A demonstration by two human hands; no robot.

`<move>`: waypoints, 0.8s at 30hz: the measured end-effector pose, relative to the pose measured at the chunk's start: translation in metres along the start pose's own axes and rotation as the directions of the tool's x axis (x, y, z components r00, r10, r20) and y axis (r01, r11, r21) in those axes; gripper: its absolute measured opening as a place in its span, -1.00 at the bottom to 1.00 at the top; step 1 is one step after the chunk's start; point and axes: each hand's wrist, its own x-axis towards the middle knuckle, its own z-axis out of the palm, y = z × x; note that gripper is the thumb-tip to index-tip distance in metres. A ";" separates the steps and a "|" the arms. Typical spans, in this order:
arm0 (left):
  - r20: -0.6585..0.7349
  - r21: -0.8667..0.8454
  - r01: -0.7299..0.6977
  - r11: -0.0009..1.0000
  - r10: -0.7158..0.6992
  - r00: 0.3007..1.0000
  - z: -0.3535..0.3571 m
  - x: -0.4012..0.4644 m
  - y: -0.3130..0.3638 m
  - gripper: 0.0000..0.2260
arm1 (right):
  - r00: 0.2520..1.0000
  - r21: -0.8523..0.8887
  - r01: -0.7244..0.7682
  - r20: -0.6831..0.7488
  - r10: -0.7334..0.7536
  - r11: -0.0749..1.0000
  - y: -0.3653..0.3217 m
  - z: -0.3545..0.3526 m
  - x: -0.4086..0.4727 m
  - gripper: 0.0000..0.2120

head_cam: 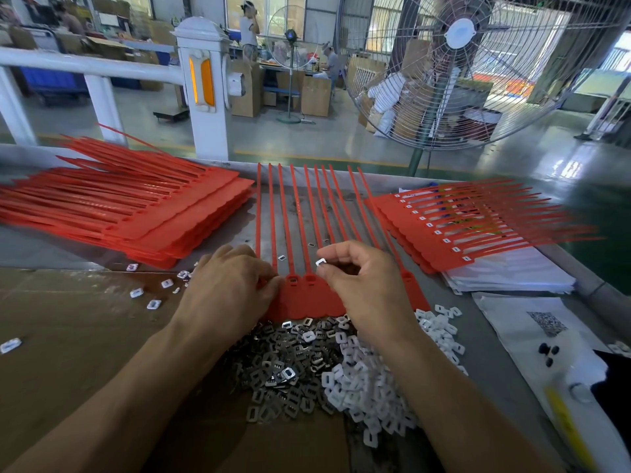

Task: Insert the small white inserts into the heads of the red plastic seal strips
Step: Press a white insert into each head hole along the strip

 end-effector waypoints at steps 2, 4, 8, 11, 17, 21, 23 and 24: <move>-0.003 -0.008 0.001 1.000 -0.001 1.000 -0.001 -0.001 0.000 -0.78 | 1.000 0.004 -0.009 -0.005 0.009 1.000 0.000 0.001 0.001 -0.87; -0.011 -0.020 0.004 1.000 -0.004 1.000 -0.002 -0.001 0.000 -0.79 | 1.000 0.021 -0.017 -0.006 0.017 1.000 0.001 0.001 0.001 -0.89; -0.005 -0.032 0.016 0.999 -0.016 1.000 -0.003 -0.001 0.001 -0.79 | 1.000 0.001 -0.014 0.003 0.014 1.000 0.003 0.001 0.001 -0.96; -0.011 -0.040 0.024 0.999 -0.024 1.000 -0.004 -0.002 0.002 -0.79 | 1.000 -0.029 -0.005 -0.018 0.005 1.000 0.006 -0.002 0.004 -0.93; -0.027 -0.062 0.023 0.998 -0.025 0.999 -0.003 -0.001 0.003 -0.82 | 0.998 -0.087 -0.032 -0.048 0.028 0.996 0.012 -0.004 0.012 -0.91; -0.042 -0.067 0.017 0.998 -0.020 0.999 -0.002 -0.001 0.003 -0.84 | 0.999 -0.123 -0.015 -0.038 0.010 0.992 0.012 -0.003 0.016 -0.92; -0.045 -0.076 0.019 0.997 -0.023 0.999 -0.001 -0.001 0.002 -0.84 | 1.000 -0.156 -0.009 -0.017 0.006 0.988 0.012 -0.002 0.017 -0.93; -0.048 -0.081 0.020 0.997 -0.024 0.999 -0.001 -0.001 0.001 -0.85 | 1.000 -0.178 -0.005 -0.006 0.004 0.984 0.012 -0.002 0.017 -0.93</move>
